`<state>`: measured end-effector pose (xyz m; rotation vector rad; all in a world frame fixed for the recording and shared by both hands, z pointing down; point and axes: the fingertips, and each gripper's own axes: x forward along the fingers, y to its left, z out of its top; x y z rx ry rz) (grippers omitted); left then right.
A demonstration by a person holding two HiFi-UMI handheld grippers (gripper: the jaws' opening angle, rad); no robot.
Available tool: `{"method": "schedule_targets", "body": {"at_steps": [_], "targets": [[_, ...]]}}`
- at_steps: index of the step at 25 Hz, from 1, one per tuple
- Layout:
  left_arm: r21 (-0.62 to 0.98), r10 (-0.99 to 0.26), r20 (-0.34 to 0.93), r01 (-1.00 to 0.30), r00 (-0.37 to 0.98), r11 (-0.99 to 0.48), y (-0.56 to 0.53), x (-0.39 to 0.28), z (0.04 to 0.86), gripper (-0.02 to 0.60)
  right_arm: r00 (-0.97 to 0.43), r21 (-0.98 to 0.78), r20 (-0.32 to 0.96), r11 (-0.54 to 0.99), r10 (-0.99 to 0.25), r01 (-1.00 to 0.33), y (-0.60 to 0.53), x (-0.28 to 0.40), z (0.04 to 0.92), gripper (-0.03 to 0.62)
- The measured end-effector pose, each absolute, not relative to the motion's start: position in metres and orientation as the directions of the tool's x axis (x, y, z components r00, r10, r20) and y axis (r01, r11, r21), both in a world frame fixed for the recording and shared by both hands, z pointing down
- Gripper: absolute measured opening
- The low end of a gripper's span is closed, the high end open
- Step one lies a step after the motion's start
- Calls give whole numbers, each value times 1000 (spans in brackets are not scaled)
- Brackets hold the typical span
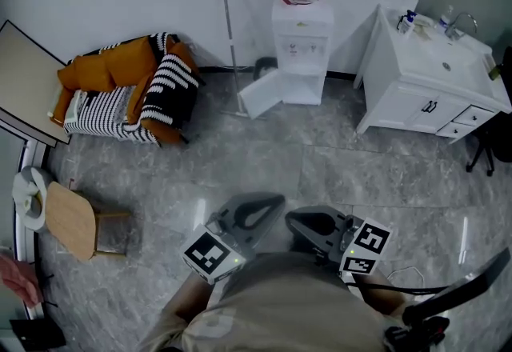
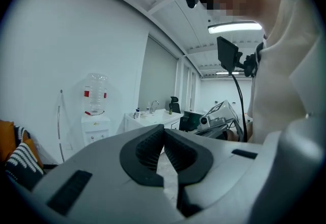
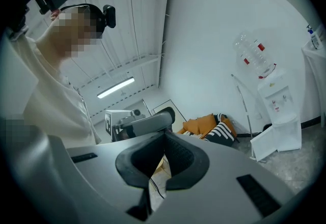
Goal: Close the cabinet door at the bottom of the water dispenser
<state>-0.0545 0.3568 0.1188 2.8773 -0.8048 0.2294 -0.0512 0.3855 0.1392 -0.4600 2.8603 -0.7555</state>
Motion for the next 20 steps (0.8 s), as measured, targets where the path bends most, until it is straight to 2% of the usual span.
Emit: {"method": "schedule_targets", "body": {"at_steps": [10,20], "targets": [[76,-502,208,-526,839,-847,312,-27,125,-8,-944,-479,-37,835,-327,-271,342,-24,150,15],[106,-466,170,-486,869,-868,258,-74,134,-8,-908,-481,55,786,-415,-388,286,-63,161,15]]}}
